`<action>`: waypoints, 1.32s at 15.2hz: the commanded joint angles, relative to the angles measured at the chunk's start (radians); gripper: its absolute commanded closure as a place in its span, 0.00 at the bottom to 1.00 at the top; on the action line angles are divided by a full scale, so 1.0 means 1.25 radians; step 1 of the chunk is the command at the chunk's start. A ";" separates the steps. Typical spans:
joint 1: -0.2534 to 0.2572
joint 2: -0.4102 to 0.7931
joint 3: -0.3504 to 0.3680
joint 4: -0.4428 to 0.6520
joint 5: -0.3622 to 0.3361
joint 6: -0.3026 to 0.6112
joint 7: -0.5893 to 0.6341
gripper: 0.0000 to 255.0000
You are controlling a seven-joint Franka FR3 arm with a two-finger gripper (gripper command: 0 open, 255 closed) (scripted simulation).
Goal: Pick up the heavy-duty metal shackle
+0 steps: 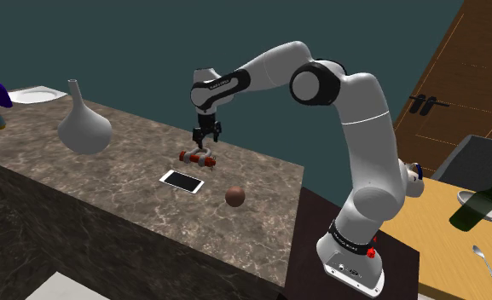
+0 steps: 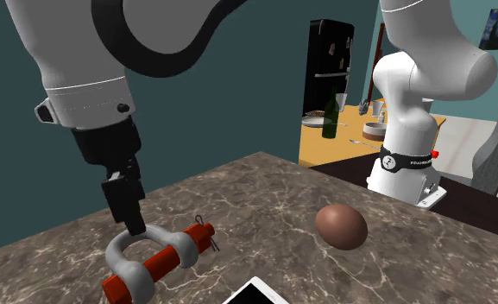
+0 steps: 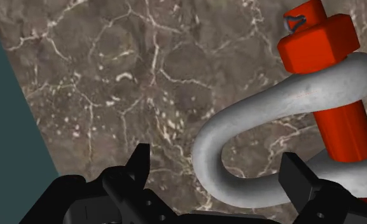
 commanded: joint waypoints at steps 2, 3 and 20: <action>0.001 0.027 -0.001 0.008 -0.001 0.018 0.003 0.00; 0.001 0.033 -0.001 0.006 -0.002 0.025 0.003 0.00; 0.001 0.048 -0.001 0.001 -0.002 0.045 0.004 1.00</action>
